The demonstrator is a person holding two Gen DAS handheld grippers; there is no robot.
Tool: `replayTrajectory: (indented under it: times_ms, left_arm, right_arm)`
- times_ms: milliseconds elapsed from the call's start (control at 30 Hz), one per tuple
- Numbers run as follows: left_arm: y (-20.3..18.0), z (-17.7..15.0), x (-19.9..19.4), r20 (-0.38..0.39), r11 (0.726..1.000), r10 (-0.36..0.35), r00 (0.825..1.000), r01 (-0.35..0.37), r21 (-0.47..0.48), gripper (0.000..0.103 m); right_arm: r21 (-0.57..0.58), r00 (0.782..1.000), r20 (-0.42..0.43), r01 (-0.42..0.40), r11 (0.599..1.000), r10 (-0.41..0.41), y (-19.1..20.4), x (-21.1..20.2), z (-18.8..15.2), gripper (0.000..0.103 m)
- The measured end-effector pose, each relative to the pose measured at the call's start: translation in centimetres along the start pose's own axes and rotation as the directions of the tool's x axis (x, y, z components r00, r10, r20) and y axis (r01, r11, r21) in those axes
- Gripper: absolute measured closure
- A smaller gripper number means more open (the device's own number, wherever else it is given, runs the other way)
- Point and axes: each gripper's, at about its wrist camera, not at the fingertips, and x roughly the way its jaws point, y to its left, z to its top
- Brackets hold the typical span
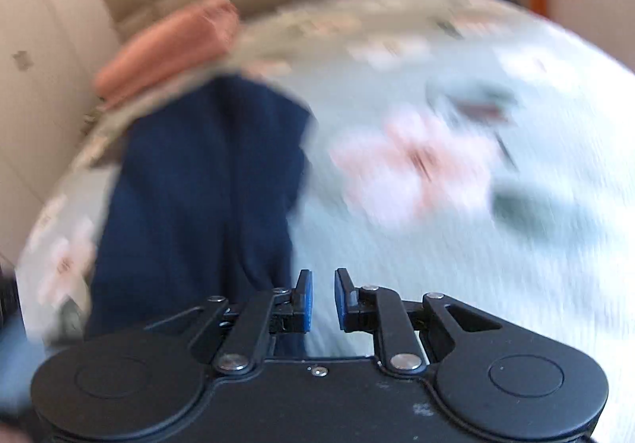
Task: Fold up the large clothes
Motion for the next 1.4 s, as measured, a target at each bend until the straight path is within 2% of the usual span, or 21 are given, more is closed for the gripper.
replayTrajectory:
  times_ms: [33, 67, 133, 200, 267, 333, 367, 467, 533, 600, 700, 733, 800, 933, 1000, 1067, 1133, 1167, 1233, 1300, 1400]
  left_arm:
    - [-0.4, -0.5, -0.6, -0.021, 0.998, -0.063, 0.998, 0.063, -0.003, 0.074]
    - [-0.5, -0.9, -1.3, -0.026, 0.996, -0.09, 0.996, 0.09, -0.014, 0.075]
    - [-0.6, -0.9, -3.2, 0.002, 0.997, -0.072, 0.997, 0.072, -0.039, 0.076]
    - [0.1, 0.1, -5.5, 0.1, 0.998, 0.009, 0.995, -0.002, -0.066, 0.076]
    - [2.7, 1.7, -7.4, 0.215, 0.986, 0.122, 0.969, -0.094, -0.136, 0.076]
    - [6.0, 2.9, -8.3, 0.276, 0.965, 0.198, 0.941, -0.138, -0.222, 0.077]
    - [7.8, 3.4, -8.0, 0.282, 0.957, 0.199, 0.939, -0.125, -0.26, 0.087]
    - [11.5, 3.0, -5.7, 0.262, 0.941, 0.176, 0.949, -0.084, -0.329, 0.1]
    - [14.4, 2.0, -5.7, 0.262, 0.933, 0.146, 0.954, -0.045, -0.357, 0.099]
    - [15.3, 2.0, -5.1, 0.293, 0.935, 0.099, 0.951, 0.012, -0.355, 0.099]
    - [14.9, 2.4, -4.5, 0.284, 0.954, 0.11, 0.952, -0.021, -0.299, 0.099]
    - [14.9, 2.5, -4.5, 0.284, 0.956, 0.116, 0.952, -0.029, -0.293, 0.099]
    - [14.8, 2.4, -4.6, 0.284, 0.948, 0.118, 0.951, -0.023, -0.318, 0.1]
    - [14.1, 0.3, -6.3, 0.248, 0.932, 0.075, 0.966, 0.02, -0.361, 0.1]
    - [13.9, 0.2, -7.0, 0.22, 0.935, 0.078, 0.972, 0.005, -0.355, 0.099]
    - [13.3, -0.6, -7.4, 0.189, 0.934, 0.061, 0.98, 0.011, -0.358, 0.099]
    - [12.7, -1.1, -7.5, 0.164, 0.931, 0.054, 0.985, 0.01, -0.364, 0.098]
    - [12.5, -1.2, -7.5, 0.159, 0.932, 0.051, 0.986, 0.011, -0.362, 0.097]
    - [12.4, -1.4, -7.1, 0.146, 0.93, 0.042, 0.988, 0.014, -0.367, 0.097]
    - [11.9, -1.9, -7.3, 0.145, 0.929, 0.046, 0.988, 0.011, -0.371, 0.097]
    - [11.4, -2.1, -7.7, 0.176, 0.921, 0.077, 0.981, -0.002, -0.39, 0.097]
  right_arm:
    - [-0.052, 0.999, 0.024, -0.025, 0.998, 0.026, 1.1, 0.2, 1.4, 0.084]
    - [-0.097, 0.998, 0.045, -0.033, 0.995, 0.038, 2.1, 0.1, 2.2, 0.084]
    - [-0.196, 0.995, 0.073, -0.048, 0.979, 0.063, 4.3, 1.6, 4.0, 0.084]
    - [-0.272, 0.995, 0.072, -0.045, 0.961, 0.067, 5.9, 3.4, 5.0, 0.084]
    - [-0.332, 0.995, 0.052, -0.061, 0.941, 0.083, 7.6, 6.1, 6.2, 0.084]
    - [-0.356, 0.993, 0.021, -0.101, 0.929, 0.116, 9.1, 7.3, 5.7, 0.084]
    - [-0.368, 0.991, -0.01, -0.125, 0.921, 0.13, 9.9, 8.6, 5.8, 0.085]
    - [-0.428, 0.994, -0.076, -0.109, 0.897, 0.084, 11.2, 12.3, 5.4, 0.085]
    - [-0.442, 0.993, -0.116, -0.087, 0.893, 0.039, 11.1, 15.7, 4.9, 0.085]
    - [-0.446, 0.992, -0.122, -0.036, 0.894, -0.021, 10.1, 18.7, 4.8, 0.085]
    - [-0.447, 0.989, -0.087, 0.067, 0.892, -0.118, 8.7, 21.7, 5.3, 0.084]
    - [-0.454, 0.986, -0.086, 0.086, 0.887, -0.14, 8.2, 22.3, 5.4, 0.085]
    - [-0.44, 0.987, -0.097, 0.07, 0.895, -0.125, 7.8, 22.9, 5.9, 0.086]
    - [-0.499, 0.988, -0.064, 0.093, 0.862, -0.143, 8.2, 21.0, 6.2, 0.086]
    - [-0.461, 0.996, -0.039, 0.055, 0.886, -0.082, 8.0, 18.6, 7.3, 0.085]
    - [-0.436, 0.997, 0.001, -0.073, 0.897, 0.081, 8.7, 14.6, 8.5, 0.084]
    - [-0.444, 0.975, -0.01, -0.204, 0.873, 0.222, 10.4, 12.2, 9.0, 0.083]
    - [-0.459, 0.965, -0.038, -0.249, 0.853, 0.261, 11.6, 11.9, 8.8, 0.082]
    - [-0.53, 0.958, -0.076, -0.273, 0.802, 0.276, 14.1, 12.5, 7.9, 0.082]
    - [-0.595, 0.972, -0.107, -0.231, 0.77, 0.209, 15.9, 15.3, 6.3, 0.082]
    - [-0.544, 0.963, -0.182, -0.268, 0.795, 0.2, 16.1, 19.7, 5.7, 0.083]
